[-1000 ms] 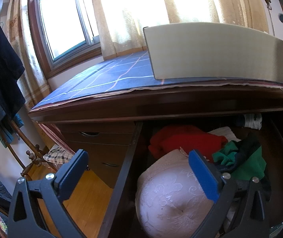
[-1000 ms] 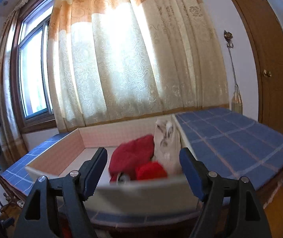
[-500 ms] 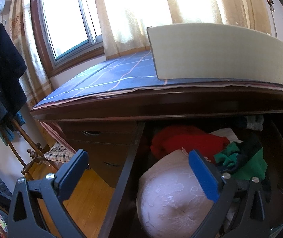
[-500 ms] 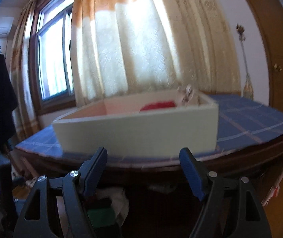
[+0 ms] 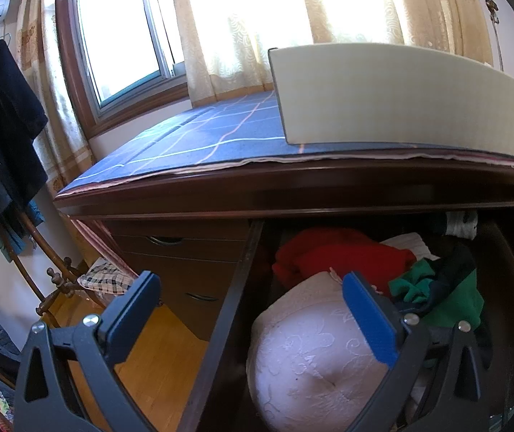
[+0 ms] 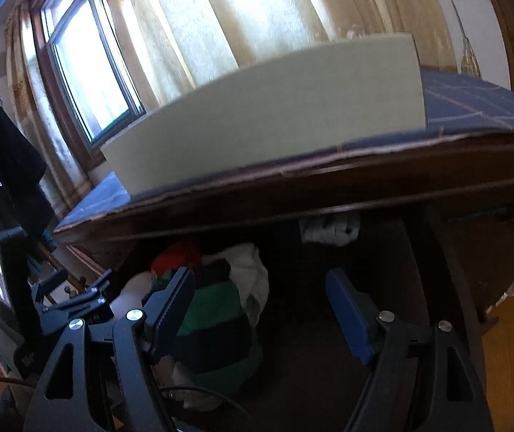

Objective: Take underwear out of drawer
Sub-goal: 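Lower the open right gripper to the green-black striped cloth in the drawer, then grasp the green-black striped cloth and lift it toward the cream box, then lower the striped cloth into the cream box and open the right gripper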

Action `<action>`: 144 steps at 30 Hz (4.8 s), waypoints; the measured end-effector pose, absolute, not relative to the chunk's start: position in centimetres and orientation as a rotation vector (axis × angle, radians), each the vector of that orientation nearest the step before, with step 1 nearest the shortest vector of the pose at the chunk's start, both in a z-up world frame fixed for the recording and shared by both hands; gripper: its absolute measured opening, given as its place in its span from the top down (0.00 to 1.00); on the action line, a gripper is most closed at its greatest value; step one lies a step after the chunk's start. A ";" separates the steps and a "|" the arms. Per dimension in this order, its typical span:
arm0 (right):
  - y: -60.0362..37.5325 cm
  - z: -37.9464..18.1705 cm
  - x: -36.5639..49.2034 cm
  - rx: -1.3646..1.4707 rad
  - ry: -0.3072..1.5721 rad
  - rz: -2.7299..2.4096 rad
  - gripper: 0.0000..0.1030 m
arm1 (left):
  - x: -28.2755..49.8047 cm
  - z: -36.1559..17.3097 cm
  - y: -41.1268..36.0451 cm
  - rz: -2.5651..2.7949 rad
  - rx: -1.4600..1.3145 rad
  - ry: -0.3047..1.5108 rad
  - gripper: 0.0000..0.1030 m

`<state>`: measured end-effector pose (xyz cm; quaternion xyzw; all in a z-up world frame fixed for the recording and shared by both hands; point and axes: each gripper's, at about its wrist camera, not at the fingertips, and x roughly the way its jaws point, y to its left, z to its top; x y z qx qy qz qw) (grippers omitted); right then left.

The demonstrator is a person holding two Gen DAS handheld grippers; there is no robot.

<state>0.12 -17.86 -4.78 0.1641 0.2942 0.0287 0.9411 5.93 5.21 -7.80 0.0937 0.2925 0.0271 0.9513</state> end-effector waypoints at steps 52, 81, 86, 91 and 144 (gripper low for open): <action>-13.0 -10.0 8.3 0.288 1.041 0.339 0.75 | 5.9 -7.8 5.5 0.050 0.175 0.597 0.00; -21.4 7.8 7.4 0.395 0.318 0.247 0.78 | 5.9 -7.8 5.5 0.048 0.183 0.596 0.00; -21.3 8.7 10.4 0.367 0.292 0.189 0.78 | 5.9 -7.8 5.5 0.044 0.188 0.600 0.00; -21.9 8.7 13.6 0.356 0.294 0.137 0.78 | 6.1 -7.8 5.2 0.041 0.191 0.607 0.00; -16.6 2.6 20.4 0.101 0.399 -0.017 0.01 | 6.2 -8.0 5.2 0.040 0.187 0.608 0.00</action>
